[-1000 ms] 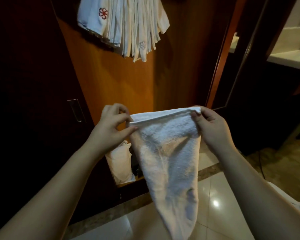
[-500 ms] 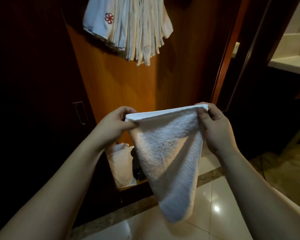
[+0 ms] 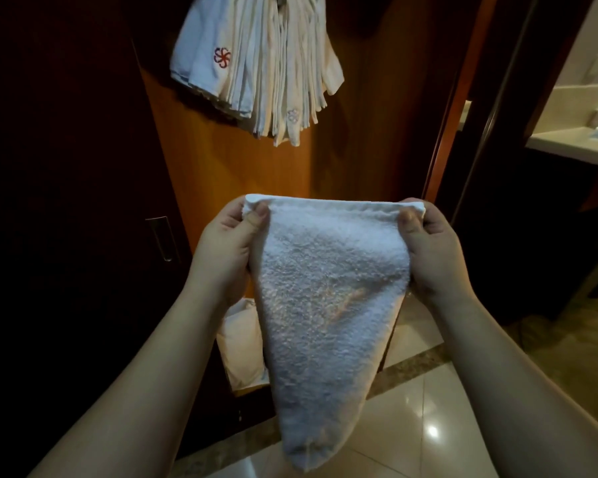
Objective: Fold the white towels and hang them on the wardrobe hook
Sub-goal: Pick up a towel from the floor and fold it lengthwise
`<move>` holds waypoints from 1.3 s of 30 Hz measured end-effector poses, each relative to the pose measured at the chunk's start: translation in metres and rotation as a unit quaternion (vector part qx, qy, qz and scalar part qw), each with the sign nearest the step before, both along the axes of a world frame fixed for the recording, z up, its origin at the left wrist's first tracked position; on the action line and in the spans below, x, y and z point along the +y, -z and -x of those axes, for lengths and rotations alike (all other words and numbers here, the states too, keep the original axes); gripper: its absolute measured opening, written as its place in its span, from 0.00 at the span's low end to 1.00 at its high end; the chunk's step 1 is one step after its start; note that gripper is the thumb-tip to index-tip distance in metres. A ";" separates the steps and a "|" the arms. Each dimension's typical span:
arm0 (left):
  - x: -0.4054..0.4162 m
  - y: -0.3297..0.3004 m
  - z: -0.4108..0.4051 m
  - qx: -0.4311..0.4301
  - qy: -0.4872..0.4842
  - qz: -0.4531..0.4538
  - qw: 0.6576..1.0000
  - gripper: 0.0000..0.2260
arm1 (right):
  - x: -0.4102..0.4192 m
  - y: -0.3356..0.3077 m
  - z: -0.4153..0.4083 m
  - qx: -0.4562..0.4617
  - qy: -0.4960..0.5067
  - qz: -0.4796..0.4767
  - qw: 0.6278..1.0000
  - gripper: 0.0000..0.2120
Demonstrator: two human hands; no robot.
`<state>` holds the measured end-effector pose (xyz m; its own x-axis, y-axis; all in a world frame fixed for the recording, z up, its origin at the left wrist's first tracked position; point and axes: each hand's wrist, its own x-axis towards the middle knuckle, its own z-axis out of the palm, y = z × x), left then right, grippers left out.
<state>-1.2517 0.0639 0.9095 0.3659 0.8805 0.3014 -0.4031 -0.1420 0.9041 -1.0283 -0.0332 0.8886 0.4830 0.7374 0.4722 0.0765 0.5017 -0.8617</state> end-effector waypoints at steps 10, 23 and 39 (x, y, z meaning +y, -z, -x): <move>-0.011 -0.005 0.015 0.025 0.003 -0.037 0.999 0.06 | -0.007 -0.005 -0.018 -0.077 -0.101 0.170 0.977 0.26; -0.032 -0.007 0.032 0.090 -0.174 -0.211 0.958 0.06 | -0.001 -0.012 0.016 0.121 -0.183 0.084 0.972 0.19; -0.006 0.083 0.000 0.184 -0.149 0.130 0.963 0.11 | 0.030 0.056 0.027 0.023 -0.075 0.309 0.948 0.18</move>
